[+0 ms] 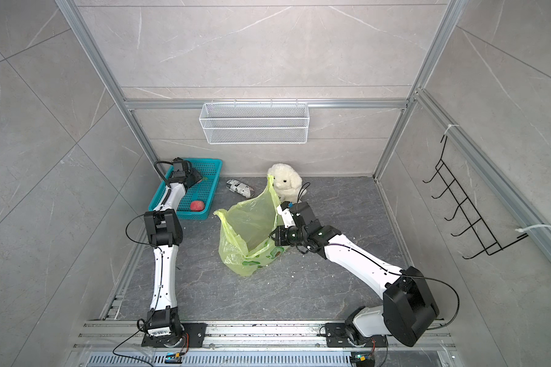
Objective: Place the peach into a plastic bag & tie a knot
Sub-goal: Pick up the peach from the basket.
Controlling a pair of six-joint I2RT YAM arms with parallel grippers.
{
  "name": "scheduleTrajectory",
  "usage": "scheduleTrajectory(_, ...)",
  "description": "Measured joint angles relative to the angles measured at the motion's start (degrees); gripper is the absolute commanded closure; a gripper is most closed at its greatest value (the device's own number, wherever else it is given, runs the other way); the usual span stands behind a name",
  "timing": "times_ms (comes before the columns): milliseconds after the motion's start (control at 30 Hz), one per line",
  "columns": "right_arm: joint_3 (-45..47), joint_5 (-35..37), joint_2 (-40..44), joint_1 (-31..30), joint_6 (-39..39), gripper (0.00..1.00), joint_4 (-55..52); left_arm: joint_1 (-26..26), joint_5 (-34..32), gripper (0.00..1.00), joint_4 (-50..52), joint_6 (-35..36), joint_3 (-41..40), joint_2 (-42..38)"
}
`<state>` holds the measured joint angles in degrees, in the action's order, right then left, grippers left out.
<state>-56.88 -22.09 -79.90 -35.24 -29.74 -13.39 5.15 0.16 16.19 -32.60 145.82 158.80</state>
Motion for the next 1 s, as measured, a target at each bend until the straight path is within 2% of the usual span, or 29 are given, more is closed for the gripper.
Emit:
scheduleTrajectory(133, 0.0, 0.0, 0.0, 0.0, 0.0, 1.0, 0.0, 0.0, 0.5, 0.8, -1.4, -0.6, -0.2, 0.0)
scheduleTrajectory(300, 0.0, 0.9, 0.0, 0.0, 0.3, 1.0, 0.0, -0.2, 1.6, 0.8, -4.3, -1.4, -4.7, -1.5)
scheduleTrajectory(433, 0.3, 2.5, 0.1, 0.0, 1.1, 1.0, 0.0, -0.9, 3.2, 0.89, -4.9, -1.8, -13.6, -7.8)
scheduleTrajectory(500, 0.7, 3.3, 0.3, 0.0, 1.3, 1.0, 0.0, -1.6, 3.5, 0.91, -5.0, -1.9, -19.8, -12.8)
scheduleTrajectory(667, 2.3, 5.0, 1.9, 0.0, 1.9, 1.0, 0.0, -5.2, 5.0, 0.92, -6.8, -3.4, -38.0, -32.2)
scheduleTrajectory(767, 3.3, 5.9, 3.3, 0.0, 2.4, 1.0, 0.4, -7.7, 6.2, 0.93, -8.2, -4.3, -44.4, -44.1)
scheduleTrajectory(867, 4.0, 6.1, 3.9, 0.0, 2.4, 1.0, 1.5, -10.6, 7.7, 0.95, -8.3, -4.4, -48.7, -55.3)
scheduleTrajectory(1000, 5.1, 6.1, 4.1, 0.0, 2.4, 1.0, 3.0, -15.3, 10.7, 0.94, -4.6, -2.1, -48.5, -66.8)
